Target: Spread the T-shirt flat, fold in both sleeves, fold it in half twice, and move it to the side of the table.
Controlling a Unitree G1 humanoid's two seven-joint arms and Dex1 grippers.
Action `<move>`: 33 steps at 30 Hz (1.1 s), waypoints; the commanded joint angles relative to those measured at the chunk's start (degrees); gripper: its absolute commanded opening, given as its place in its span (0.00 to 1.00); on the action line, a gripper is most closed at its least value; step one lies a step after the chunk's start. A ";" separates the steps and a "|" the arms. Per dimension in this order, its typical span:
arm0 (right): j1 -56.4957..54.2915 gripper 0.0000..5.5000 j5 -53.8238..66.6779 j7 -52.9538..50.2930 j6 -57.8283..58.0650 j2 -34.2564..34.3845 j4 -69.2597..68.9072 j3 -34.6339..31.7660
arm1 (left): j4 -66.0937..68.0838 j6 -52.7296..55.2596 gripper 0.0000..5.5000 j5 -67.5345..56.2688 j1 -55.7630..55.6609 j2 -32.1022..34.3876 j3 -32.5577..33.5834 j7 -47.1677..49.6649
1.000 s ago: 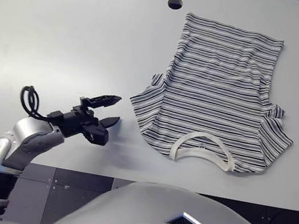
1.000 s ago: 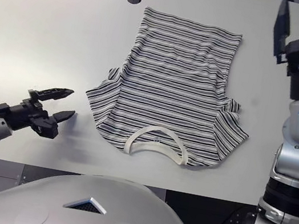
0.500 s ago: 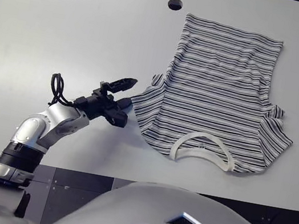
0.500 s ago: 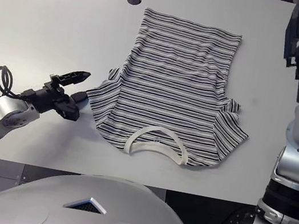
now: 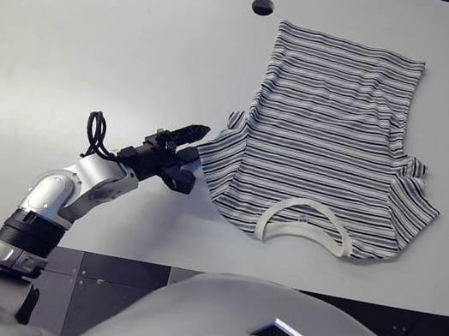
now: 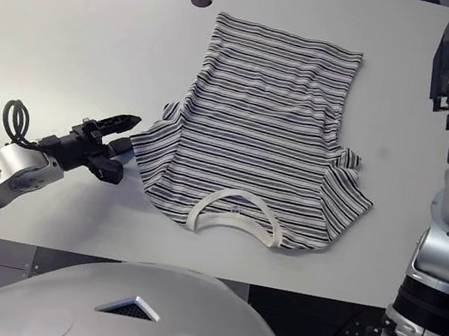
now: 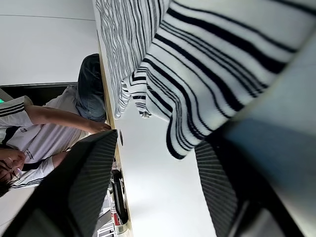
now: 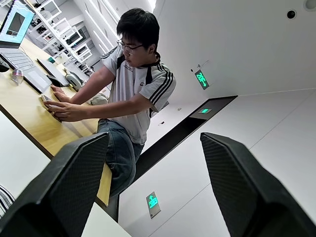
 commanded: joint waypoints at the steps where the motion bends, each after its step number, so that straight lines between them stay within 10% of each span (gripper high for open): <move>1: -0.15 0.62 -0.50 0.40 -0.05 0.66 0.39 -0.15 | 1.75 1.31 0.39 1.95 3.13 1.68 -2.46 -3.39; 15: 0.18 0.62 0.75 1.82 0.29 1.10 0.02 -0.85 | 1.25 3.68 0.03 2.32 3.79 0.87 -4.62 -2.97; 33: -0.83 0.62 0.99 1.71 0.04 2.41 1.72 -0.45 | -1.49 3.40 0.02 -3.83 1.98 -6.65 -1.49 6.55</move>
